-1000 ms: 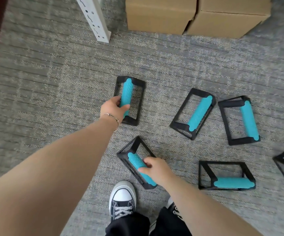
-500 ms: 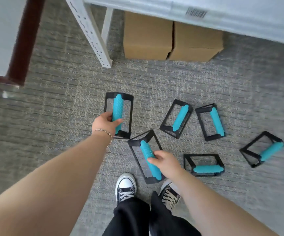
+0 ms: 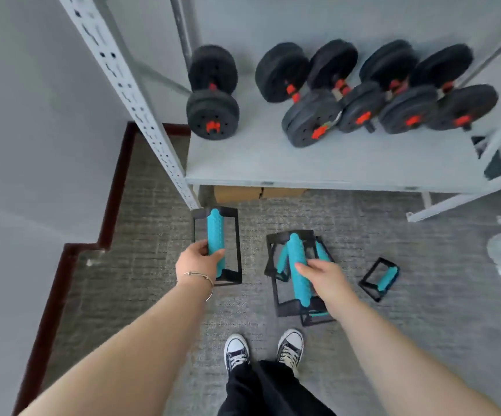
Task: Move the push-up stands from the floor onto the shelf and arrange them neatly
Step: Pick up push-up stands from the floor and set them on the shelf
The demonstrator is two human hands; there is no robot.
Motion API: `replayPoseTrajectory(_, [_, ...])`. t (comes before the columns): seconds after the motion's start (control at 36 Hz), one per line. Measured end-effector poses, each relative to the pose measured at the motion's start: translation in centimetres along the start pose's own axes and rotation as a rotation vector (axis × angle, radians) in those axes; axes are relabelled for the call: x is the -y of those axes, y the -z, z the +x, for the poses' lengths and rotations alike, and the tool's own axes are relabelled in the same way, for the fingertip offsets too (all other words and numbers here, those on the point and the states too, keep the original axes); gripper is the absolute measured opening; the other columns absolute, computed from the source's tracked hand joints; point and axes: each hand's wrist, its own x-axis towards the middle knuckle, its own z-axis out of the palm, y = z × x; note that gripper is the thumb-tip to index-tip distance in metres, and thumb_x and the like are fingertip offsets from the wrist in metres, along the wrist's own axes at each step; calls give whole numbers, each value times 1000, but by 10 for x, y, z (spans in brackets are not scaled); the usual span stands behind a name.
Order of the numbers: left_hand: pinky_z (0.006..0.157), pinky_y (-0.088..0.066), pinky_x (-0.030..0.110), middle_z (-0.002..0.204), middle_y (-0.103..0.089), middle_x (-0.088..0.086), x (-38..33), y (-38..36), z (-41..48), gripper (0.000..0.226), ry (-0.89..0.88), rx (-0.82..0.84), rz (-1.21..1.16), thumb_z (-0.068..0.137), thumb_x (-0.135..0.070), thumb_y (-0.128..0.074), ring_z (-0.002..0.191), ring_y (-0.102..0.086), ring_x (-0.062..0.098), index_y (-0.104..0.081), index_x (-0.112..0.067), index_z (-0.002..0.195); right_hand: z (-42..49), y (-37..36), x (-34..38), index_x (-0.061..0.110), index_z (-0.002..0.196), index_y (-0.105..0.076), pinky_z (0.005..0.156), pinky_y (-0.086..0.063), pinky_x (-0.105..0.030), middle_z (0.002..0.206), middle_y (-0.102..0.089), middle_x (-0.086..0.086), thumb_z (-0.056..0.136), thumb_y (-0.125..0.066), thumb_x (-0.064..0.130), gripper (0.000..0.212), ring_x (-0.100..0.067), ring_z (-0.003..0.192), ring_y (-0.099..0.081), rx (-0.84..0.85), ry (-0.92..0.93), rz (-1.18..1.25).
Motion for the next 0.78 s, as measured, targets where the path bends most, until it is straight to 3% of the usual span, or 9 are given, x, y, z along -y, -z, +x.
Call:
replayPoseTrajectory(0.11, [73,-60,34,99,-71,-7,-50,29,-43,44,-55,9,-67,80,-35,-73,78,-69,13,-64,-21,121,-45,28,52,12,102,-70,53,-48,-21,88,-69,-5,86,-72,21,18,-16,70,-60,-36,44,113])
replayPoseTrajectory(0.14, [73,-61,36,96,-70,-7,-63,36,-53,43,-69,14,-89,80,-34,-74,78,-69,14,-65,-20,119,-53,34,64,12,101,-70,51,-47,-20,88,-69,-5,85,-73,22,18,-16,70,-60,-49,56,132])
replayPoseTrajectory(0.25, [76,-61,35,94,-68,-6,-113,61,-92,45,-137,21,-148,78,-33,-76,80,-69,15,-65,-19,120,-82,56,106,11,98,-73,78,-55,-40,97,-73,-9,80,-78,24,23,-25,86,-66,-77,95,207])
replayPoseTrajectory(0.42, [77,-61,38,103,-69,2,-175,91,-137,49,-186,26,-216,76,-32,-79,85,-69,21,-65,-18,121,-117,89,162,11,91,-72,91,-55,-48,99,-73,-14,77,-80,24,21,-31,96,-69,-56,186,294])
replayPoseTrajectory(0.5, [77,-61,39,100,-68,3,-201,107,-159,45,-206,27,-253,75,-30,-80,84,-70,21,-67,-17,117,-130,110,189,5,104,-69,91,-56,-48,102,-71,-12,75,-82,28,38,-30,98,-69,-41,243,309])
replayPoseTrajectory(0.58, [76,-61,37,102,-69,6,-227,121,-179,43,-229,9,-291,76,-28,-79,82,-70,21,-68,-17,116,-144,131,219,9,110,-64,91,-56,-45,107,-68,-8,78,-80,32,42,-26,101,-66,-12,305,303])
replayPoseTrajectory(0.69, [60,-56,25,92,-70,6,-262,137,-209,41,-261,-35,-362,75,-26,-80,71,-68,17,-70,-16,114,-154,161,260,6,113,-66,87,-58,-46,108,-70,-10,69,-86,36,57,-27,100,-69,31,373,323])
replayPoseTrajectory(0.78, [53,-53,24,85,-69,5,-288,147,-226,41,-278,-47,-422,73,-23,-82,66,-67,17,-70,-14,112,-164,179,293,2,108,-67,79,-60,-41,98,-74,-15,73,-84,30,48,-30,89,-72,56,430,325])
